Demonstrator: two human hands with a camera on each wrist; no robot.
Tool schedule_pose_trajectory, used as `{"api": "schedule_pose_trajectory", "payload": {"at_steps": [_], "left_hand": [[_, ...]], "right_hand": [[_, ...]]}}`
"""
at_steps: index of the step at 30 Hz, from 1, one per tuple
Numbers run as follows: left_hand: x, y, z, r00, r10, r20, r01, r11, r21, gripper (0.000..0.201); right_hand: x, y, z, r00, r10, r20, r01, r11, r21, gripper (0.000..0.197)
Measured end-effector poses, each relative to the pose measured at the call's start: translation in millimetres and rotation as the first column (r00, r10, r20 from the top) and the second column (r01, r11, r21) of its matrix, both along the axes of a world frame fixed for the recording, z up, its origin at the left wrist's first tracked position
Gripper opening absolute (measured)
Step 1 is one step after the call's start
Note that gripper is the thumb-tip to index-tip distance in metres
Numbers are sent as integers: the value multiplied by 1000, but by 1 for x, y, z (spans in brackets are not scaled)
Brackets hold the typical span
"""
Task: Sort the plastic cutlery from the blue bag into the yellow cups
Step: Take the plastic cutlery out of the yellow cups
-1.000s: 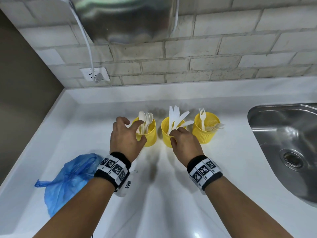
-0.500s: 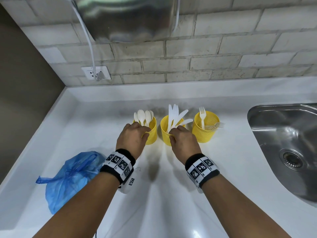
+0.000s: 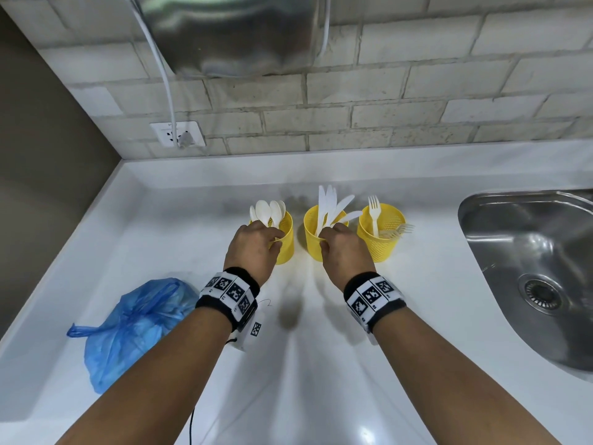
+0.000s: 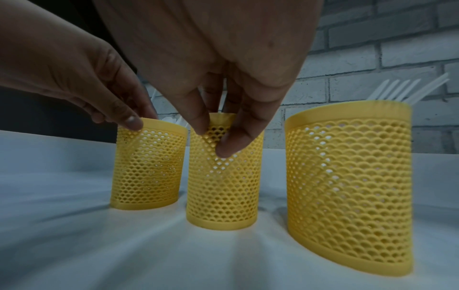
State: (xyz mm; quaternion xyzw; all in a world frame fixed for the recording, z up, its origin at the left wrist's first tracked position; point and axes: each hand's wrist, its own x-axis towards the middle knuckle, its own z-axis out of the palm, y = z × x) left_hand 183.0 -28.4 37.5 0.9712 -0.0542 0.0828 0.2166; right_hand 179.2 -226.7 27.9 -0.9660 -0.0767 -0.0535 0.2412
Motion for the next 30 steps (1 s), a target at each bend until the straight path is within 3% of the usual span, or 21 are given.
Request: {"api": "schedule_pose_trajectory", "payload": {"at_steps": [8, 13, 18, 23, 25, 27, 30], "left_hand": [[-9, -3, 9, 999, 49, -12, -49, 997, -56, 31], [-70, 10, 21, 993, 100, 55, -87, 976, -200, 46], [-170, 58, 7, 982, 184, 33, -169, 950, -261, 55], [-240, 133, -22, 883, 468, 31, -457, 873, -169, 73], [-255, 159, -32, 828, 560, 39, -550, 823, -139, 88], [-260, 180, -41, 769, 636, -61, -638, 759, -125, 108], [-246, 211, -57, 777, 615, -138, -629, 768, -121, 130]], "right_hand": [[-13, -1, 10, 999, 7, 37, -9, 998, 57, 28], [-49, 7, 12, 984, 68, 162, -103, 970, 220, 30], [-95, 34, -16, 974, 223, -49, -195, 925, 327, 41], [-114, 89, -43, 850, 453, -269, -359, 872, 332, 74], [-114, 117, -47, 829, 482, -284, -379, 857, 349, 82], [-111, 143, -47, 820, 497, -284, -398, 852, 340, 90], [-98, 182, -45, 800, 538, -268, -441, 828, 345, 98]]}}
